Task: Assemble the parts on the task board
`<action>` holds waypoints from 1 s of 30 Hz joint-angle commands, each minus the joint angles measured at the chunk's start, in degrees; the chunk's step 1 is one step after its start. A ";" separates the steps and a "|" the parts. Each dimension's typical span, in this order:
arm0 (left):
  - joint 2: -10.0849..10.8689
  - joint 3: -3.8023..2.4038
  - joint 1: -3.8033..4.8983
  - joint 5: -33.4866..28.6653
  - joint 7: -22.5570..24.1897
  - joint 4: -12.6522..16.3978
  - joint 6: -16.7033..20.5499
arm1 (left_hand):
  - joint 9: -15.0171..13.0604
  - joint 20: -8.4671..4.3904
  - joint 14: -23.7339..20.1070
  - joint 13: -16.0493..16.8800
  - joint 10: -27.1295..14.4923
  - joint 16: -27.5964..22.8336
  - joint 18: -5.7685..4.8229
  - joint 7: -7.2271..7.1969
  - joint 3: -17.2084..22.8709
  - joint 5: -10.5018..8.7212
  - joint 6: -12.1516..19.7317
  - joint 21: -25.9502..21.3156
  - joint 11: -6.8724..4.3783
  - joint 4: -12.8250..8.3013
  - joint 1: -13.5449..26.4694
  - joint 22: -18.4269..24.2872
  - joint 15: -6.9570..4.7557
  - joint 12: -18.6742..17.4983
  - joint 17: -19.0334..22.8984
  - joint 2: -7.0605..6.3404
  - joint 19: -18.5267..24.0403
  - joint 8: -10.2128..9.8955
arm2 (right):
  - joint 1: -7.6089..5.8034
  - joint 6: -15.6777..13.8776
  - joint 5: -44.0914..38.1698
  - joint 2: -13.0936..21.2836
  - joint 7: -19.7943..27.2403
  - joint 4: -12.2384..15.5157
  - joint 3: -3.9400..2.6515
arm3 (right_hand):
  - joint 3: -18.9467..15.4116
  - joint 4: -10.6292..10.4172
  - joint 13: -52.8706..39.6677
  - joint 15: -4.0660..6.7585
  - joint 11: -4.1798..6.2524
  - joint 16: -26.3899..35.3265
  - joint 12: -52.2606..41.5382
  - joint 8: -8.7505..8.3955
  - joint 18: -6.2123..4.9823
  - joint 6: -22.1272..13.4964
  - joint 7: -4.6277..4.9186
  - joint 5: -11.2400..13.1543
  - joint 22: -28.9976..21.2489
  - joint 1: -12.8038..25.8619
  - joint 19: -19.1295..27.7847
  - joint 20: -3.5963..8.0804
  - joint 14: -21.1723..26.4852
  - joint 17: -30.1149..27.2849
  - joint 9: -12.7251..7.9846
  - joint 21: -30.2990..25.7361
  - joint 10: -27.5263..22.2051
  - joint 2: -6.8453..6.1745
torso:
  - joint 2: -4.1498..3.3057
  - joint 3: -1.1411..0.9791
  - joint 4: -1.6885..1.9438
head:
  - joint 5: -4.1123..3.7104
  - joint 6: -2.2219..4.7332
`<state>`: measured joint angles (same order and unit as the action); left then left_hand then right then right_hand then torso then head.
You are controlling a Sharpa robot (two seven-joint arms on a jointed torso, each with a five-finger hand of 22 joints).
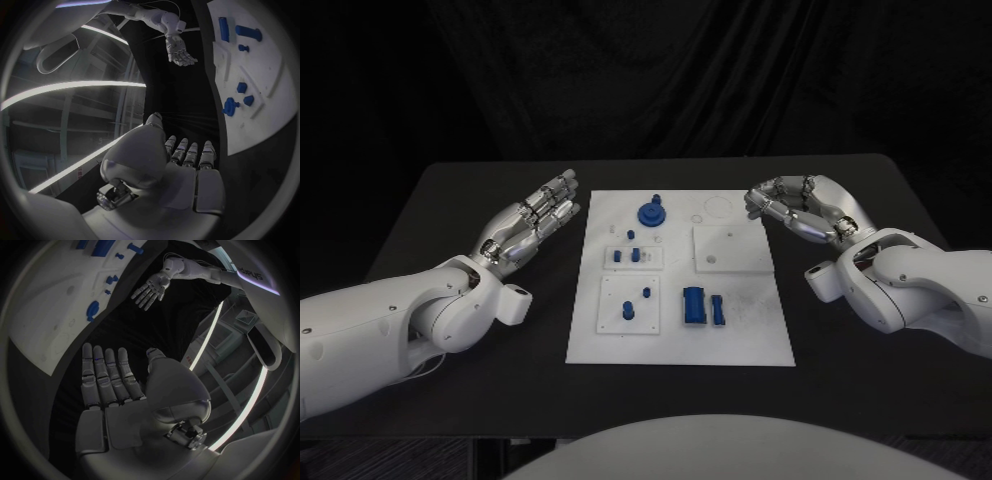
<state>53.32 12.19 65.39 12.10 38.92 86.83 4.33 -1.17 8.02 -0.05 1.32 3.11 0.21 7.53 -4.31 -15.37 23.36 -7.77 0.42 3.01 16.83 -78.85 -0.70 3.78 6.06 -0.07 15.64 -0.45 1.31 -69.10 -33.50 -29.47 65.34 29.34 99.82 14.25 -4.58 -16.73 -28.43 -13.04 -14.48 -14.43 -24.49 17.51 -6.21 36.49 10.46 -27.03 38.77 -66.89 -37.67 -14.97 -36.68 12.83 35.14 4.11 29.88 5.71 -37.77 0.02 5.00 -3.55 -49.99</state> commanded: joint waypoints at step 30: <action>-7.34 -0.73 -1.68 -5.34 -0.56 -5.56 2.84 | 1.17 -8.02 0.05 -1.32 -3.11 -0.21 -1.64 -1.89 5.79 -14.14 7.77 -0.42 -3.01 -7.40 36.85 0.70 -3.78 -6.06 0.07 -6.12 0.45 -1.31 | 4.71 7.91 12.96 -7.78 8.35 -8.35 -1.64 | 4.58 16.73 28.43 13.04 14.48 14.43 24.49 -17.51 6.21 -36.49 -10.46 27.03 -38.77 51.65 37.67 14.97 36.68 -12.83 -35.14 -4.11 -29.88 -5.71 | 6.30 -1.22 -2.44 | 1.47 1.24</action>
<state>46.11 11.58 63.85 7.23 38.49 80.94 5.21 -0.34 1.90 -0.08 0.05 0.00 0.21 8.31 -8.36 -12.97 12.46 -2.21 0.42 -2.63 12.76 -56.83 -0.12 0.10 0.17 -0.05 12.88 -0.10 0.55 -64.62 -23.53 -18.11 57.92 38.58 91.45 12.74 -2.24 -2.39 -0.05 -0.29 -0.19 -0.29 -0.20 0.20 -0.38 0.26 0.04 -2.25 0.07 -17.19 -0.01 -2.23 -0.02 0.07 0.09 0.20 0.01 1.38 -31.46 -1.30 2.69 -2.19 -49.33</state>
